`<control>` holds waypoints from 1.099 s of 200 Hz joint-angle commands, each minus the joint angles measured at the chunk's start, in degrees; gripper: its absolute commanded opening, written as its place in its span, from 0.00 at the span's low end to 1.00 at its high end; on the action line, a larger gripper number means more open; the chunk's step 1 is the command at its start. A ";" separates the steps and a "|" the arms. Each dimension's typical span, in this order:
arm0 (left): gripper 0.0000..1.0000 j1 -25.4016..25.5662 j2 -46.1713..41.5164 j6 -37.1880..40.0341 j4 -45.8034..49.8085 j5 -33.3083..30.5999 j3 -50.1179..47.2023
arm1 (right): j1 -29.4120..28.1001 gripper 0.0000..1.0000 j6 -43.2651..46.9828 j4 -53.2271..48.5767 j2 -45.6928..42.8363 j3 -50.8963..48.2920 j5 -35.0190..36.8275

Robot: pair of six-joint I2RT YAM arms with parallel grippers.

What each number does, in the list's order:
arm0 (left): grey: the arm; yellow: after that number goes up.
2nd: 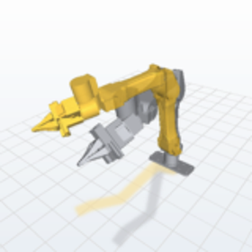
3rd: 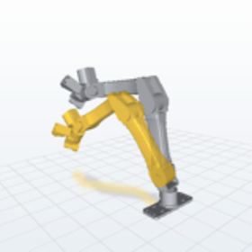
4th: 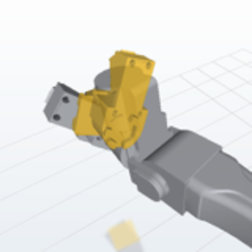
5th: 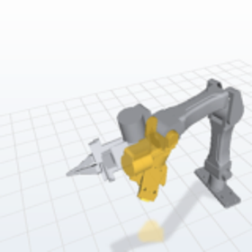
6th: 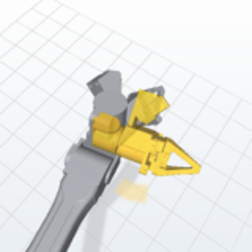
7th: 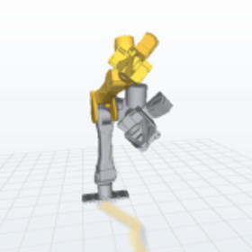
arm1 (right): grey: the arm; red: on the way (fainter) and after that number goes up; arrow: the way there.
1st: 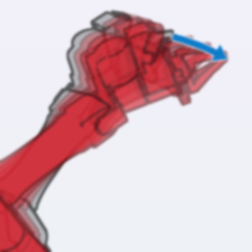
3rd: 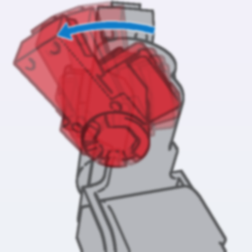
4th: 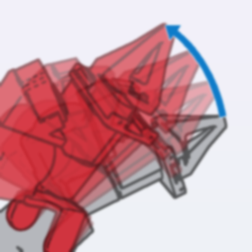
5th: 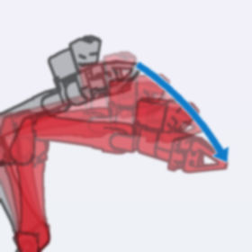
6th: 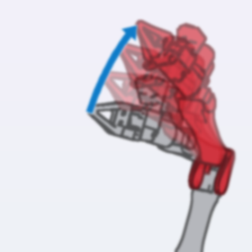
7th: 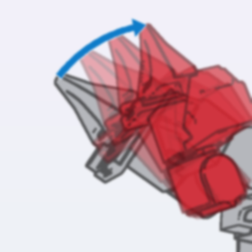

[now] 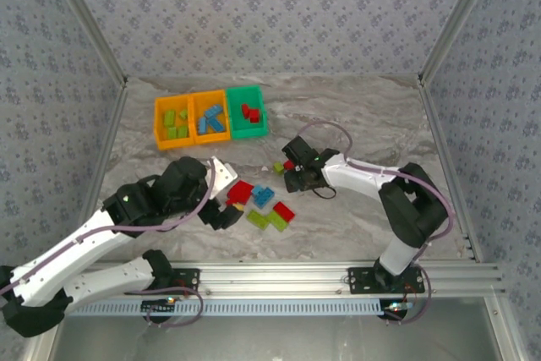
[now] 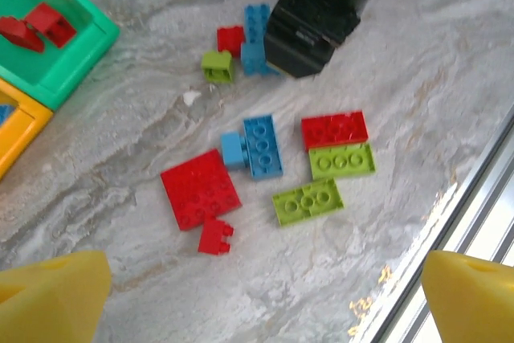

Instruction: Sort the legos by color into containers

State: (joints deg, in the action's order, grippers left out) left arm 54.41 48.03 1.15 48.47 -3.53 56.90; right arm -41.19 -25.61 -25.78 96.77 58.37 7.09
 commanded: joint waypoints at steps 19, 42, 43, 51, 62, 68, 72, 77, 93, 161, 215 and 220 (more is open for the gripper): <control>0.99 0.17 -2.82 3.51 -2.11 0.94 -2.13 | -1.41 0.42 -0.09 2.49 2.14 0.25 -0.20; 0.99 0.19 -4.54 3.38 -3.09 -0.97 -3.39 | -2.12 0.30 -0.01 2.84 2.13 0.39 -0.23; 0.99 0.18 -4.62 3.40 -3.10 -1.09 -3.52 | -2.17 0.30 0.01 2.84 2.12 0.36 -0.23; 0.99 0.12 -5.25 3.38 -3.35 -1.91 -3.99 | -2.61 0.30 0.31 2.82 1.77 0.51 -0.01; 0.99 0.08 -6.04 3.41 -3.59 -2.94 -4.50 | -3.14 0.30 0.71 2.55 1.42 0.81 0.78; 0.99 0.08 -6.40 3.38 -3.71 -3.30 -4.66 | -3.27 0.31 0.66 2.08 1.33 1.06 1.12; 0.99 0.08 -6.66 3.40 -3.83 -3.47 -4.83 | -3.36 0.32 0.56 1.61 1.39 1.33 1.39; 0.99 0.09 -6.97 3.42 -3.93 -3.67 -4.95 | -3.53 0.35 0.33 0.84 1.33 1.76 2.02; 0.99 0.08 -7.43 3.35 -4.26 -3.88 -5.30 | -4.72 0.48 0.05 -0.82 0.67 2.43 5.35; 0.99 -1.33 -5.28 3.29 -3.89 -3.74 -5.66 | -2.84 0.79 14.27 -3.44 8.84 8.29 0.95; 0.99 -1.83 -5.81 3.13 -4.28 -3.69 -6.27 | -1.62 0.61 15.73 -2.26 13.36 11.16 -2.59; 0.99 -1.91 -5.80 3.14 -4.31 -3.73 -6.33 | -1.57 0.56 15.63 -2.14 13.08 11.00 -2.85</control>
State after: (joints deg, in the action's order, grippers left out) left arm 53.01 42.96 3.64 45.15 -6.90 51.09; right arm -43.38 -11.70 -26.57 108.55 68.99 6.59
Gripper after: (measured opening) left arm 0.992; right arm 0.642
